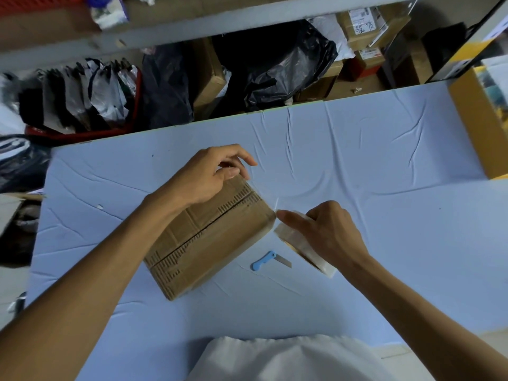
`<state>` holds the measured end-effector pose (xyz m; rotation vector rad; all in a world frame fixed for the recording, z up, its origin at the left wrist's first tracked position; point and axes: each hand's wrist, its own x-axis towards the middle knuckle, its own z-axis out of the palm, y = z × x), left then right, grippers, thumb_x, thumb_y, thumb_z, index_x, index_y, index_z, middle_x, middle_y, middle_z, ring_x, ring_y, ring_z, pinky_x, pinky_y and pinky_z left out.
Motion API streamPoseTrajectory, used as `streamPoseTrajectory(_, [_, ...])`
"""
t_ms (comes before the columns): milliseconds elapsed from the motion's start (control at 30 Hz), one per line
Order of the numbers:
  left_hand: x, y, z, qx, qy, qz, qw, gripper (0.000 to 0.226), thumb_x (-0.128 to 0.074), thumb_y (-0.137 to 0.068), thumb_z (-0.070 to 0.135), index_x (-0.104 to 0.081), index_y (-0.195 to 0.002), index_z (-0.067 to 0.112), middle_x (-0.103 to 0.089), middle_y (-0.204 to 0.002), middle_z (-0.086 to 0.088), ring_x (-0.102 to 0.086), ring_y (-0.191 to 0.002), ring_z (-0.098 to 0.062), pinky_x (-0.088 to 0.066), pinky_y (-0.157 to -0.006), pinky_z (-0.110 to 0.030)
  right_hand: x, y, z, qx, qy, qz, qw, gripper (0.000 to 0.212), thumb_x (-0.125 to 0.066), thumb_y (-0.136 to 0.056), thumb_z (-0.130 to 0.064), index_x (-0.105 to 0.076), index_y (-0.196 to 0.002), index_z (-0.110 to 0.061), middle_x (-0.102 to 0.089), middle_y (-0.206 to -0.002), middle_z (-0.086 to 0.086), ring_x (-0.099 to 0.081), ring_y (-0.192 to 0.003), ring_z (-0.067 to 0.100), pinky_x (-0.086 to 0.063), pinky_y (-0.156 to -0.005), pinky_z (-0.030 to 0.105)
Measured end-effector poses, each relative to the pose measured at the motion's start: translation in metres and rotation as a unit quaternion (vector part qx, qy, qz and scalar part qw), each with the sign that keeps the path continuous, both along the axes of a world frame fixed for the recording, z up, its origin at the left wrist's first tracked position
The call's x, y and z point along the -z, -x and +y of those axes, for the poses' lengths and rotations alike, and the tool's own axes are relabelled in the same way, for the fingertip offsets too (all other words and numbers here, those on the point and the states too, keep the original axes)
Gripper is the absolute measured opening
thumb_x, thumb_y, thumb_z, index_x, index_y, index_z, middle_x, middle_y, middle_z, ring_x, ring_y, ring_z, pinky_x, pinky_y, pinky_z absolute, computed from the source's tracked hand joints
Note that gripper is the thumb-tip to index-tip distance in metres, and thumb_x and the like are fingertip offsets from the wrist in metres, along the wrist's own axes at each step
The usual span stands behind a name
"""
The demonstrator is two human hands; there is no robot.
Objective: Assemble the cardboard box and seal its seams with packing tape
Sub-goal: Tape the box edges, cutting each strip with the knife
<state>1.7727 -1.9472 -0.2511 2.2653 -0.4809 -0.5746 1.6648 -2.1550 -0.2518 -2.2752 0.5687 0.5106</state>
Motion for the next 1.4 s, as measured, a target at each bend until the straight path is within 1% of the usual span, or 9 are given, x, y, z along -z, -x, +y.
streamPoseTrajectory(200, [-0.008, 0.002, 0.001, 0.065, -0.011, -0.035, 0.997, 0.014, -0.067, -0.086, 0.032, -0.066, -0.099, 0.027, -0.066, -0.098, 0.018, -0.06, -0.099, -0.001, -0.047, -0.094, -0.029, 0.002, 0.002, -0.003, 0.005, -0.017, 0.008, 1.0, 0.068, -0.065, -0.075, -0.064, -0.025, -0.049, -0.016, -0.025, -0.049, 0.0, -0.023, -0.047, 0.019, -0.019, -0.048, 0.029])
streamPoseTrajectory(367, [-0.01, 0.009, 0.005, 0.119, -0.085, -0.069, 0.987, 0.048, -0.08, -0.062, 0.052, -0.061, -0.102, 0.036, -0.054, -0.103, 0.025, -0.045, -0.101, 0.001, -0.038, -0.083, -0.015, 0.003, 0.003, -0.002, 0.011, -0.026, 0.01, 1.0, 0.066, -0.065, -0.075, -0.064, -0.029, -0.052, -0.014, -0.028, -0.051, 0.002, -0.026, -0.05, 0.02, -0.022, -0.05, 0.029])
streamPoseTrajectory(600, [-0.011, 0.0, -0.002, 0.112, -0.099, -0.087, 0.985, 0.043, -0.079, -0.072, 0.03, -0.062, -0.111, 0.027, -0.055, -0.11, 0.013, -0.044, -0.108, -0.006, -0.034, -0.089, -0.022, 0.005, 0.001, 0.005, 0.022, -0.047, -0.004, 0.999, 0.06, -0.06, -0.078, -0.063, -0.033, -0.057, -0.013, -0.032, -0.053, 0.002, -0.029, -0.049, 0.02, -0.024, -0.049, 0.03])
streamPoseTrajectory(833, [-0.009, -0.019, -0.011, 0.131, -0.108, -0.085, 0.982, 0.033, -0.068, -0.084, 0.016, -0.061, -0.112, 0.031, -0.048, -0.117, 0.01, -0.041, -0.114, -0.01, -0.039, -0.098, -0.035, 0.013, -0.008, 0.001, 0.028, -0.111, -0.033, 0.993, 0.052, -0.066, -0.08, -0.042, -0.035, -0.053, -0.011, -0.031, -0.042, -0.006, -0.031, -0.04, 0.012, -0.022, -0.04, 0.021])
streamPoseTrajectory(1000, [-0.003, -0.013, -0.012, 0.119, -0.11, -0.102, 0.981, 0.028, -0.061, -0.09, 0.013, -0.064, -0.11, 0.033, -0.046, -0.12, 0.009, -0.039, -0.114, -0.012, -0.04, -0.099, -0.039, 0.017, -0.01, -0.001, 0.055, -0.144, -0.013, 0.988, 0.053, -0.068, -0.077, -0.056, -0.067, -0.08, -0.003, -0.065, -0.069, 0.004, -0.058, -0.057, 0.017, -0.038, -0.05, 0.025])
streamPoseTrajectory(1100, [-0.003, -0.01, -0.015, 0.114, -0.123, -0.106, 0.98, 0.029, -0.055, -0.094, 0.011, -0.063, -0.109, 0.034, -0.044, -0.123, 0.011, -0.037, -0.115, -0.01, -0.046, -0.089, -0.046, 0.015, -0.016, 0.0, 0.056, -0.135, 0.016, 0.989, 0.067, -0.072, -0.071, -0.058, -0.062, -0.08, 0.008, -0.057, -0.066, 0.009, -0.052, -0.057, 0.022, -0.035, -0.054, 0.029])
streamPoseTrajectory(1167, [-0.004, -0.008, -0.017, 0.117, -0.134, -0.114, 0.977, 0.031, -0.051, -0.095, 0.007, -0.063, -0.108, 0.033, -0.042, -0.129, 0.013, -0.034, -0.119, -0.01, -0.048, -0.084, -0.047, 0.012, -0.02, -0.002, 0.053, -0.135, 0.038, 0.989, 0.062, -0.073, -0.068, -0.06, -0.057, -0.07, 0.0, -0.05, -0.063, 0.007, -0.046, -0.054, 0.02, -0.032, -0.052, 0.027])
streamPoseTrajectory(1300, [-0.005, -0.007, -0.021, 0.1, -0.079, -0.095, 0.987, 0.043, -0.049, -0.091, -0.008, -0.062, -0.105, 0.031, -0.046, -0.134, 0.014, -0.022, -0.134, -0.008, -0.035, -0.104, -0.033, 0.011, -0.021, 0.0, 0.065, -0.135, 0.037, 0.988, 0.056, -0.074, -0.066, -0.061, -0.048, -0.066, -0.011, -0.039, -0.055, 0.001, -0.036, -0.049, 0.016, -0.025, -0.047, 0.026])
streamPoseTrajectory(1400, [-0.007, -0.005, -0.024, 0.103, -0.074, -0.072, 0.989, 0.044, -0.047, -0.092, -0.008, -0.065, -0.098, 0.031, -0.053, -0.128, 0.009, -0.026, -0.133, -0.01, -0.032, -0.11, -0.041, 0.013, -0.02, 0.002, 0.073, -0.137, 0.019, 0.988, 0.059, -0.076, -0.067, -0.057, -0.038, -0.059, -0.013, -0.03, -0.048, -0.003, -0.03, -0.045, 0.016, -0.023, -0.047, 0.027])
